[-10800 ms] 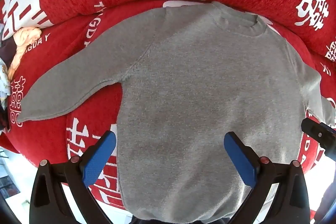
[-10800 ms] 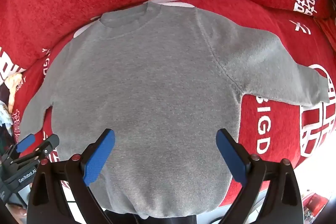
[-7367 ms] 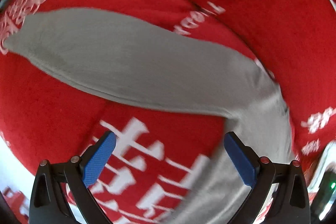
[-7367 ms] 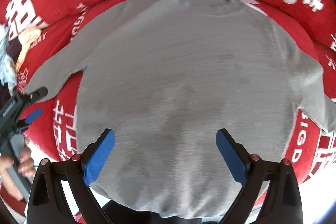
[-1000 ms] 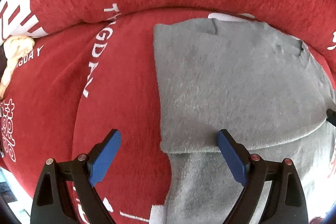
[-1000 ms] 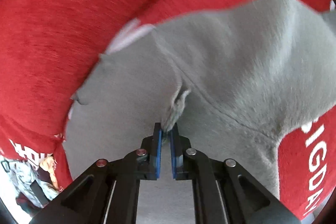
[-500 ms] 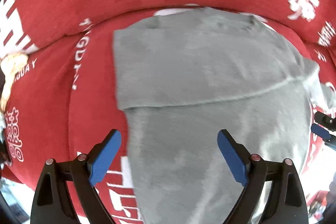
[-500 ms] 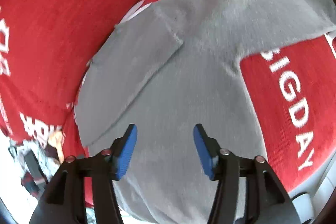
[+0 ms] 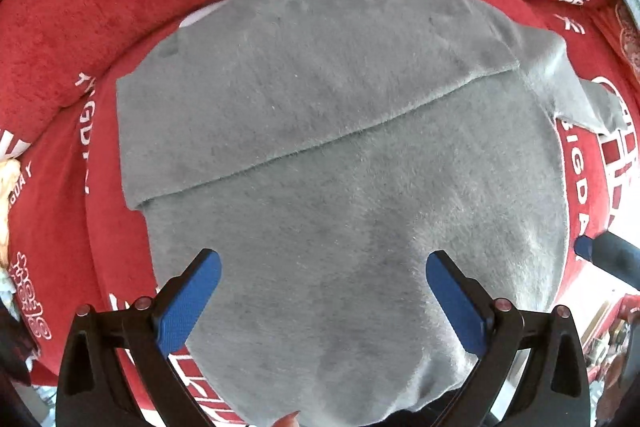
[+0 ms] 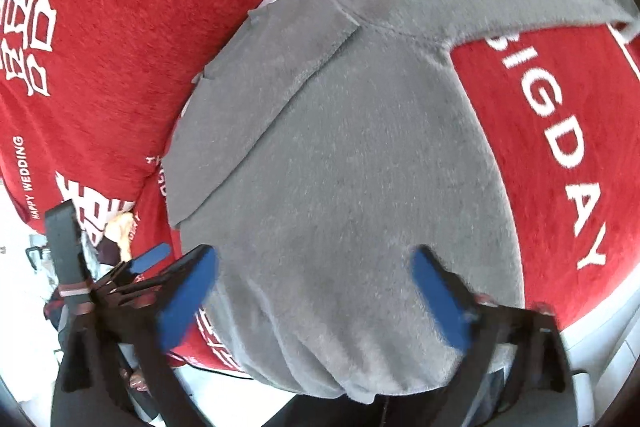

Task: Fold small clothes
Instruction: 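Open the right gripper to release the folded side and lift away, then grasp the cuff of the other sleeve with the right gripper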

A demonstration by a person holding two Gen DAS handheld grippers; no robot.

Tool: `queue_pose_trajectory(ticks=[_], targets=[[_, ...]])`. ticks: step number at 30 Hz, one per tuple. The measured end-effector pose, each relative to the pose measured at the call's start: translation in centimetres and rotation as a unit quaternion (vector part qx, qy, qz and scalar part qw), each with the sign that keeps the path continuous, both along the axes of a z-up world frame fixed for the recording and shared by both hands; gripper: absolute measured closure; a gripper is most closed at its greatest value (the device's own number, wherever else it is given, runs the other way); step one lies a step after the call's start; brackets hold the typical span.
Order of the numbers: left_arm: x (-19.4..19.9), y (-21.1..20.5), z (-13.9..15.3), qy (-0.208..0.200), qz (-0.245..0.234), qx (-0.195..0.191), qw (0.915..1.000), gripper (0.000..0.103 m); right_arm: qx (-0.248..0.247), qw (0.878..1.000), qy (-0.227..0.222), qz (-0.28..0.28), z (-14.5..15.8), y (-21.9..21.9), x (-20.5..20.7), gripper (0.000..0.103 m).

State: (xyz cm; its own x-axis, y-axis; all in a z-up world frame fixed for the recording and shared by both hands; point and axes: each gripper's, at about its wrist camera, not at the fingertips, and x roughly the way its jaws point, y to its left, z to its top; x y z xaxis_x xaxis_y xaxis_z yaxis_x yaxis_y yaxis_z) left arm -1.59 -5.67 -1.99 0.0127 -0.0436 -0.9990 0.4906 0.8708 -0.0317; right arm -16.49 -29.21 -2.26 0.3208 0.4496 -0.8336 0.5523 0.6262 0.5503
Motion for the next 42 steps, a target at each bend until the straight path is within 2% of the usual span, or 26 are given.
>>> queue_pose_trajectory(ticks=[7,11,15,23,32,42], targets=[[-0.7,-1.1,-1.1,0.029,-0.009,0.008,0.9995,0.000,0.009,1.000,-0.024,-0.001,0.1,-0.8,-1.0,0.000],[-1.1,-1.6,-1.3,0.029,-0.004,0.013,0.9995,0.000,-0.001,1.000,-0.027,0.001,0.3,-1.7,-1.2,0.000],[-1.6,-2.2,-1.7,0.039,0.008,0.020,0.9990,0.000,0.014,1.000,-0.020,0.003,-0.1,-2.7,-1.2,0.000],[-2.8,-3.9,-1.4,0.033,0.010,0.019,0.9992,0.000,0.027,0.999,-0.003,-0.028,-1.7,-5.3,-1.9,0.000],[-3.8,-7.9,-0.3,0.021,-0.003,0.002,0.9998,0.000,0.027,0.998,0.005,-0.057,-2.6,-8.5,-2.9,0.000],[-4.7,-11.8,-0.2,0.020,-0.012,-0.010,0.9997,0.000,0.038,0.991,0.010,-0.124,-4.1,-14.0,-5.0,0.000]])
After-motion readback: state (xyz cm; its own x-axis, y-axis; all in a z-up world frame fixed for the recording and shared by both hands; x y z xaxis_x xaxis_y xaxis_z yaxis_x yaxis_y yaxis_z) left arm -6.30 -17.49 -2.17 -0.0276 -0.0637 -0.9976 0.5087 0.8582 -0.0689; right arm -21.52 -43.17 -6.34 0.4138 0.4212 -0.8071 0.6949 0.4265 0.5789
